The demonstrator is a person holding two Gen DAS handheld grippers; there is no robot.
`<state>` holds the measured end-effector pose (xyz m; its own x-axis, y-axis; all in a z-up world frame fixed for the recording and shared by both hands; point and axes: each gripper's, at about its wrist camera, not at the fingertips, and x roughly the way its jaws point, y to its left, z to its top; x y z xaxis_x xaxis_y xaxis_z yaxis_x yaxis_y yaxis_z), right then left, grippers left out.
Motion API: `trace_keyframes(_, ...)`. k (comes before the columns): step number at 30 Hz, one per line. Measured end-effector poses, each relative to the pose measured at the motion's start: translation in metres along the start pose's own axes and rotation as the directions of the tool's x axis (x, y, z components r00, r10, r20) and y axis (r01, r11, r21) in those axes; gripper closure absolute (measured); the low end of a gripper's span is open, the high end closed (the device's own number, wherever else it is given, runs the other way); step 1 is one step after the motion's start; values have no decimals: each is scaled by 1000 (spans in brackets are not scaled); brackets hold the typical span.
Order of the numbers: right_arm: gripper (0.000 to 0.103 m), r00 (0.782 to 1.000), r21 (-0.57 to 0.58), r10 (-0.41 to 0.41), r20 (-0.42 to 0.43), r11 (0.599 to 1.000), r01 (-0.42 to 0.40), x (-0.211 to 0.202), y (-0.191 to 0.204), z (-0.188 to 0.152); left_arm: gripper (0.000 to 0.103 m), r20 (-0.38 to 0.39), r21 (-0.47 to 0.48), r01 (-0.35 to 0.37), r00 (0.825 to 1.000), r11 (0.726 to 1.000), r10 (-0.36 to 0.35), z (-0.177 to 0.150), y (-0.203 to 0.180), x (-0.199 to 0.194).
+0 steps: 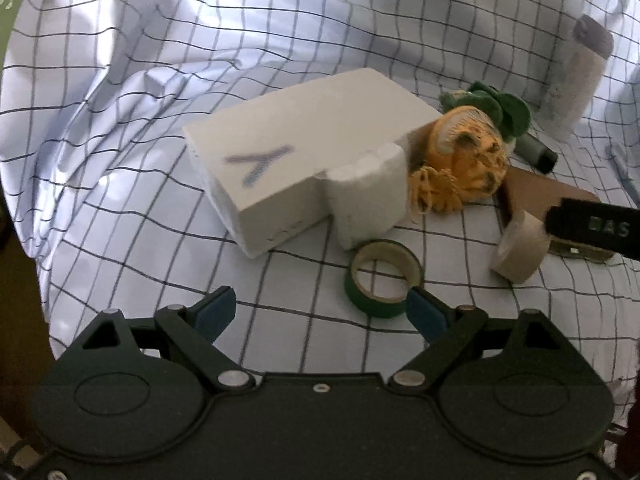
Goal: Organize soft objects
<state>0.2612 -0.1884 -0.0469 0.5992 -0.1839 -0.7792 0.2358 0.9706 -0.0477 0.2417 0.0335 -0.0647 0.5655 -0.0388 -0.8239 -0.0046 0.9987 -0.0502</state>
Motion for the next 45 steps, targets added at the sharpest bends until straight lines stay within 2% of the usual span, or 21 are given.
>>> trace_keyframes(4, 13, 997, 46, -70, -33, 996, 72, 2, -26, -6, 14, -1, 16, 14, 1000, 1000, -14, 2, -7, 4)
trace_keyframes(8, 13, 998, 63, -59, -24, 996, 60, -4, -36, -12, 14, -16, 16, 22, 1000, 1000, -22, 3, -9, 11)
trace_keyframes(14, 12, 999, 18, 34, 22, 999, -34, -6, -6, -1, 14, -22, 12, 13, 1000, 1000, -13, 2, -8, 11)
trace_keyframes(21, 11, 999, -14, 51, 9, 999, -51, 9, 21, 1, 14, -28, 15, 11, 1000, 1000, -11, 1, -7, 11)
trace_keyframes(26, 11, 1000, 14, -26, 0, 1000, 26, 3, -3, -3, 14, -31, 15, 19, 999, 1000, -18, 2, -8, 13)
trace_keyframes(28, 12, 997, 30, -70, -31, 997, 71, 6, -18, -7, 14, -33, 11, 25, 999, 1000, -24, 2, -8, 13)
trace_keyframes(33, 12, 998, 68, -57, -11, 996, 58, -1, -39, -18, 14, -37, 14, 24, 999, 1000, -23, 3, -9, 16)
trace_keyframes(42, 11, 998, 15, 46, 52, 999, -47, -1, 5, -4, 14, -39, 10, 17, 999, 1000, -17, 2, -6, 13)
trace_keyframes(45, 11, 998, -3, 56, 28, 998, -56, 11, 25, 3, 14, -42, 7, 16, 999, 1000, -16, 1, -6, 14)
